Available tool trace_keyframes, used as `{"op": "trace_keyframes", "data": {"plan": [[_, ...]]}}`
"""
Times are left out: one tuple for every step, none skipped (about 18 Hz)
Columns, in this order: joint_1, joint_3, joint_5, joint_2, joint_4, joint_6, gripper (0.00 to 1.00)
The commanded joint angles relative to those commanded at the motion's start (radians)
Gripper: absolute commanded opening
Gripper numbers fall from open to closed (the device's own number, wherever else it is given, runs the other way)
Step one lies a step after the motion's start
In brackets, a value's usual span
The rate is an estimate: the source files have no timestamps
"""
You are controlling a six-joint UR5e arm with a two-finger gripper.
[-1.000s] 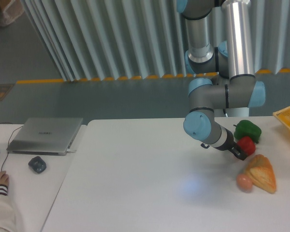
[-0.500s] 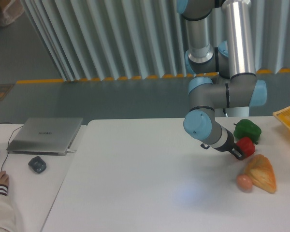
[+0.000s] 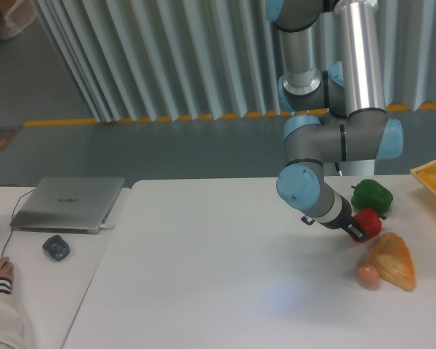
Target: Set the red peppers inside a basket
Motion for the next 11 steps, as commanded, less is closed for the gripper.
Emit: {"op": "trace_keyframes", "data": {"plan": [[0.002, 0.022, -0.011, 0.0, -0.028, 0.0, 0.44], [0.003, 0.038, -0.023, 0.002, -0.039, 0.005, 0.44], [0.005, 0.055, -0.035, 0.008, -0.04, 0.006, 0.44], [0.014, 0.074, -0.06, 0.014, -0.04, 0.006, 0.44], [0.021, 0.089, -0.083, 0.02, -0.04, 0.008, 0.44], [0.032, 0.103, -0.11, 0.028, -0.04, 0.017, 0.44], [0.057, 0.126, -0.158, 0.041, -0.04, 0.061, 0.44], [0.075, 0.135, -0.185, 0.054, -0.04, 0.098, 0.44], [0.096, 0.143, -0.21, 0.064, -0.04, 0.133, 0.44], [0.112, 0.143, -0.224, 0.072, -0.04, 0.162, 0.44], [0.124, 0.143, -0.227, 0.08, -0.04, 0.188, 0.44]]}}
